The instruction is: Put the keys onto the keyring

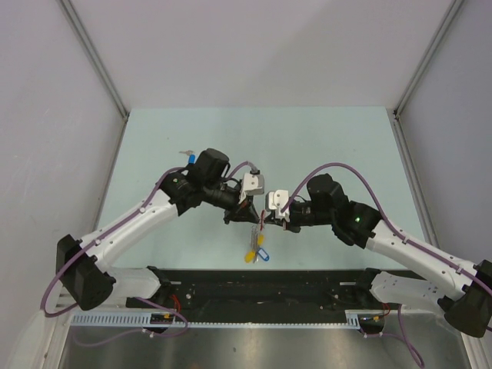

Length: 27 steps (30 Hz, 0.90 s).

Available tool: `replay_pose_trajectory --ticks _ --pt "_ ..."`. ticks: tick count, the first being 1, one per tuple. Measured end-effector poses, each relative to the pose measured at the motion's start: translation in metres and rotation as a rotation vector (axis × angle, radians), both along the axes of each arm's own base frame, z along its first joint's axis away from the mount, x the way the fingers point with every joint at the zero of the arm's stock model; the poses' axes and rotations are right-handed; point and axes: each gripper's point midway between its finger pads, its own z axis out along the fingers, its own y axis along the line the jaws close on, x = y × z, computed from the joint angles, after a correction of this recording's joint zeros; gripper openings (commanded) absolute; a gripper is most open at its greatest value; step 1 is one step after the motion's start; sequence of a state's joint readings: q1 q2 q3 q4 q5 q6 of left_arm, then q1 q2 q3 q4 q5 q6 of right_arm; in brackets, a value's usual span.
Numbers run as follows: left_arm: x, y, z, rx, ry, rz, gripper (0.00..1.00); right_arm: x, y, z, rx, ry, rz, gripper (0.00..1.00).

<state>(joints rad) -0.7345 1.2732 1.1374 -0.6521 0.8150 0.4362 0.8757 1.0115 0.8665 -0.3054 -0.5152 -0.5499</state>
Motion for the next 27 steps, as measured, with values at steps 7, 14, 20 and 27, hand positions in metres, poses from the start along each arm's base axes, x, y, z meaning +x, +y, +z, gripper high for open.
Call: replay_pose_trajectory --ticks 7,14,20,27 --pt "-0.002 0.002 0.007 -0.061 -0.004 0.065 0.00 0.001 -0.002 0.006 0.004 -0.019 -0.016 0.00" --pt "-0.004 0.007 0.026 -0.236 -0.031 0.204 0.00 -0.001 0.000 0.020 0.054 -0.033 -0.018 0.00" --pt "0.001 0.009 0.032 -0.356 -0.009 0.322 0.00 -0.001 0.007 0.024 0.090 -0.031 -0.026 0.00" --pt "0.008 0.017 0.042 -0.510 -0.008 0.446 0.00 0.001 0.016 0.023 0.149 -0.046 -0.043 0.00"
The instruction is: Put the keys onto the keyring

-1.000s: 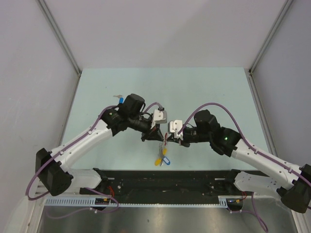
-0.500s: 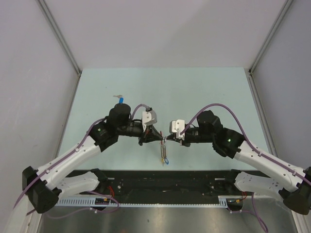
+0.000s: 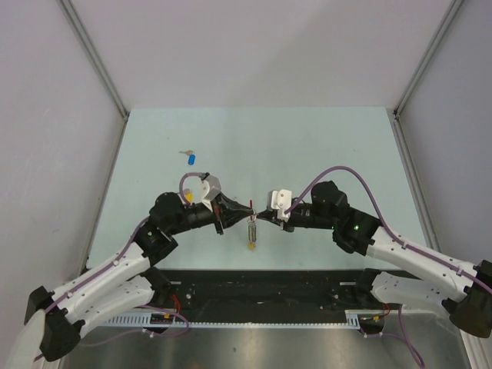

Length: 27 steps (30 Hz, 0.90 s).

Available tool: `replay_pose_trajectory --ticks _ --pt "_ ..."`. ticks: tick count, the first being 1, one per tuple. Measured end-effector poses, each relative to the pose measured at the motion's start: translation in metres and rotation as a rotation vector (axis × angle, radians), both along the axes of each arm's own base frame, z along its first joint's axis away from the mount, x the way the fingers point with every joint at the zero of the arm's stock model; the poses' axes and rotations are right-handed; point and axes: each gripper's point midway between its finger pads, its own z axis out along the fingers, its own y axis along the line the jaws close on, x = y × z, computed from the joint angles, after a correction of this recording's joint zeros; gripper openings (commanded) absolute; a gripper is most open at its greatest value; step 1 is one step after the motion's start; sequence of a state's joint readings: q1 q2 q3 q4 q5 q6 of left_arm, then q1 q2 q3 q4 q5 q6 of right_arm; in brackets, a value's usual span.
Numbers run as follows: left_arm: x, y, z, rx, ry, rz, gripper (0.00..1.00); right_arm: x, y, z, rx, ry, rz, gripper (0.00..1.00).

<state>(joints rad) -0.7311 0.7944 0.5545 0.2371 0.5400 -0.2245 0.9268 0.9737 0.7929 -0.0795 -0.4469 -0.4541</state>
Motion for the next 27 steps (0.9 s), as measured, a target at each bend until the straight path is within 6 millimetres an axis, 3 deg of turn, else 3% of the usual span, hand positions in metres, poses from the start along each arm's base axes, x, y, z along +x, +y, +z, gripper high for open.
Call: replay_pose_trajectory --ticks 6,7,8,11,14,20,24,27 --pt "0.003 0.002 0.001 -0.087 0.013 0.049 0.01 0.004 0.006 0.000 0.044 -0.017 -0.024 0.00" --pt "0.004 0.003 0.002 -0.096 0.015 0.055 0.07 0.004 0.006 0.001 0.047 -0.019 -0.027 0.00" --pt "0.004 0.003 0.002 -0.105 0.014 0.059 0.23 0.005 0.006 0.002 0.051 -0.023 -0.030 0.00" --pt "0.005 0.006 0.006 -0.120 0.007 0.077 0.43 0.004 0.007 0.001 0.048 -0.030 -0.025 0.00" --pt "0.005 0.012 0.010 -0.118 -0.016 0.101 0.50 0.001 0.005 -0.007 0.013 -0.027 -0.015 0.00" --pt "0.008 0.017 0.013 0.015 -0.066 0.088 0.53 -0.002 0.004 -0.025 -0.083 -0.006 0.020 0.00" --pt "0.013 0.010 0.023 0.179 -0.135 -0.004 0.52 -0.004 0.004 -0.031 -0.124 0.003 0.043 0.00" --pt "0.013 0.007 0.019 0.289 -0.163 -0.087 0.52 -0.004 0.003 -0.030 -0.137 0.003 0.046 0.00"
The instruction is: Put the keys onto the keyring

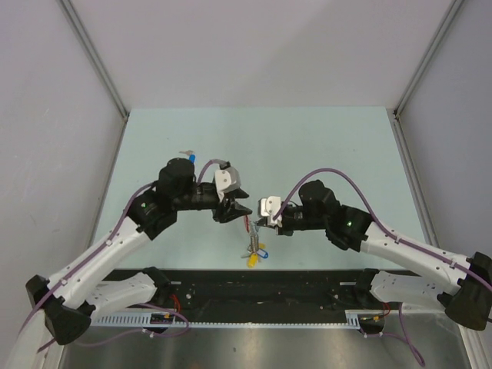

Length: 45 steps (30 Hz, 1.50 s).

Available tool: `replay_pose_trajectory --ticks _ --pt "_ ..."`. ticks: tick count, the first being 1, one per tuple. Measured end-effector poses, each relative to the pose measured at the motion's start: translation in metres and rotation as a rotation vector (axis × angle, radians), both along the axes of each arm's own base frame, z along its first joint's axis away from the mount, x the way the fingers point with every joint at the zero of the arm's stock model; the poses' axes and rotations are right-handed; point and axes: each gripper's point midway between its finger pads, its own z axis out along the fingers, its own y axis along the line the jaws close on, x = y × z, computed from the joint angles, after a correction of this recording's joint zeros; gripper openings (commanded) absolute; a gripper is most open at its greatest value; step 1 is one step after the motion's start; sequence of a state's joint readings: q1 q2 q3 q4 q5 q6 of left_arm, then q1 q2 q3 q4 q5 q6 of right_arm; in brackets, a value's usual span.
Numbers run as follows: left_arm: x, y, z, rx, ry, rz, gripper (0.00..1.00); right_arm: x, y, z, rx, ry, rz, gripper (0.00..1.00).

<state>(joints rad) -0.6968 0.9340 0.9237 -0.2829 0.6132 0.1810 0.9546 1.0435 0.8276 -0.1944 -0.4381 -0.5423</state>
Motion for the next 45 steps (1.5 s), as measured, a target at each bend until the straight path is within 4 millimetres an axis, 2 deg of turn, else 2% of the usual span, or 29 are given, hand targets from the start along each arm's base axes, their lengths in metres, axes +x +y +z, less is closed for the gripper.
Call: replay_pose_trajectory --ticks 4,8,15,16,21,29,35,38,39,45 --pt "-0.004 0.000 -0.022 0.145 0.020 -0.094 0.50 -0.001 -0.002 -0.002 -0.015 0.000 0.005 0.00" --pt "-0.017 0.005 -0.046 0.225 0.067 -0.170 0.50 -0.004 -0.002 -0.004 -0.025 0.005 0.012 0.00" --pt "-0.029 -0.003 -0.062 0.278 0.101 -0.264 0.49 -0.009 -0.001 -0.006 -0.034 0.010 0.024 0.00" --pt "-0.030 -0.005 -0.064 0.283 0.107 -0.271 0.46 -0.010 -0.001 -0.005 -0.035 0.010 0.027 0.00" --pt "-0.030 -0.007 -0.069 0.296 0.123 -0.280 0.38 -0.012 -0.002 -0.007 -0.044 0.012 0.032 0.00" --pt "-0.031 -0.009 -0.072 0.302 0.132 -0.288 0.36 -0.015 -0.002 -0.009 -0.055 0.015 0.040 0.00" --pt "-0.033 -0.011 -0.076 0.312 0.145 -0.299 0.30 -0.015 -0.002 -0.009 -0.057 0.014 0.042 0.00" --pt "-0.034 -0.011 -0.077 0.313 0.148 -0.300 0.13 -0.014 -0.002 -0.009 -0.059 0.006 0.040 0.00" --pt "-0.034 -0.011 -0.077 0.312 0.150 -0.301 0.01 -0.014 -0.002 -0.009 -0.060 0.003 0.040 0.00" --pt "-0.035 -0.012 -0.075 0.304 0.163 -0.293 0.00 -0.010 -0.004 -0.010 -0.069 -0.008 0.022 0.00"
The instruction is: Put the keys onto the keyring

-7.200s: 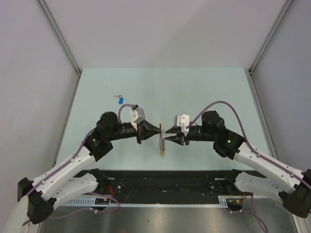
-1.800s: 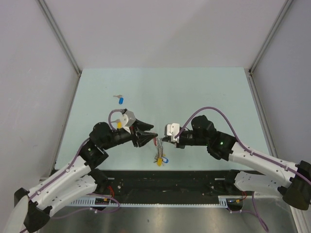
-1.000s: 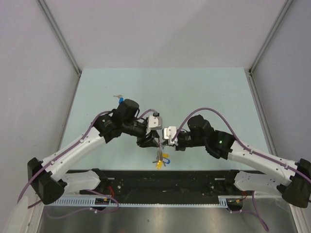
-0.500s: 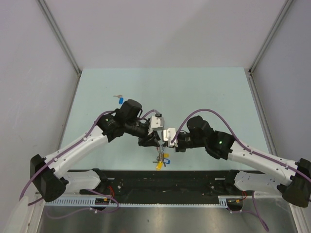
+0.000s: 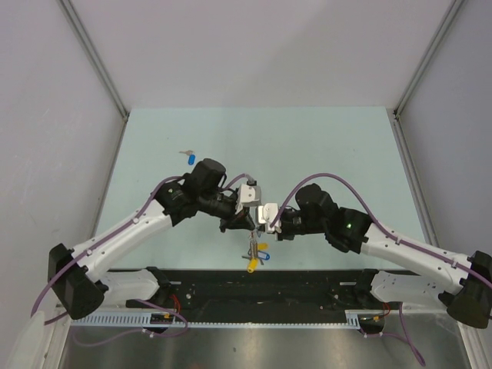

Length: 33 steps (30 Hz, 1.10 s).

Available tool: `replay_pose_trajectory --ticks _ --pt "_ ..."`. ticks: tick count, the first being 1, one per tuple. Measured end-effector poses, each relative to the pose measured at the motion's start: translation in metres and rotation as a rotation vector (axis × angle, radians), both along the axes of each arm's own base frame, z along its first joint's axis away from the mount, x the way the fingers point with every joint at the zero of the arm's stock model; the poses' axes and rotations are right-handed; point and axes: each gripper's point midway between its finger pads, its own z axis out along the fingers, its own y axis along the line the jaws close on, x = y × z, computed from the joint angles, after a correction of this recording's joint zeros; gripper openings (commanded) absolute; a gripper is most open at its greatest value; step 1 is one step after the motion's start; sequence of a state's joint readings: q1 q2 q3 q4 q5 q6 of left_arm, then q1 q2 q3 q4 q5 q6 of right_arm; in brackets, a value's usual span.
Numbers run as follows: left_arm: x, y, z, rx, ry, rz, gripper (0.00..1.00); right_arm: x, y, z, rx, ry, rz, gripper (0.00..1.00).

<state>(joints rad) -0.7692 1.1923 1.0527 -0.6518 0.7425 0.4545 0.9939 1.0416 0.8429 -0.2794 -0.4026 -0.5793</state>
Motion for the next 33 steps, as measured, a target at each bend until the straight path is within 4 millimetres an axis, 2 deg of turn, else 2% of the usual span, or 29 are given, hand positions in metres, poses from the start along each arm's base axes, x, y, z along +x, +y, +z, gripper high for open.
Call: replay_pose_trajectory --ticks 4,14,23,30,33 --pt "-0.001 0.001 0.007 -0.045 -0.021 0.034 0.00 0.001 -0.001 0.005 0.010 -0.012 -0.013 0.00" --pt "0.009 0.001 0.042 -0.247 -0.080 0.224 0.00 0.007 -0.003 0.033 0.100 -0.057 -0.064 0.00" --pt "0.016 -0.003 0.050 -0.409 -0.045 0.338 0.00 0.010 -0.001 0.028 0.136 -0.052 -0.091 0.00" --pt "0.019 -0.001 0.060 -0.538 -0.039 0.394 0.00 0.014 0.001 0.034 0.191 -0.070 -0.111 0.00" --pt "0.020 0.000 0.062 -0.570 -0.033 0.411 0.12 0.015 0.002 0.036 0.203 -0.076 -0.119 0.00"
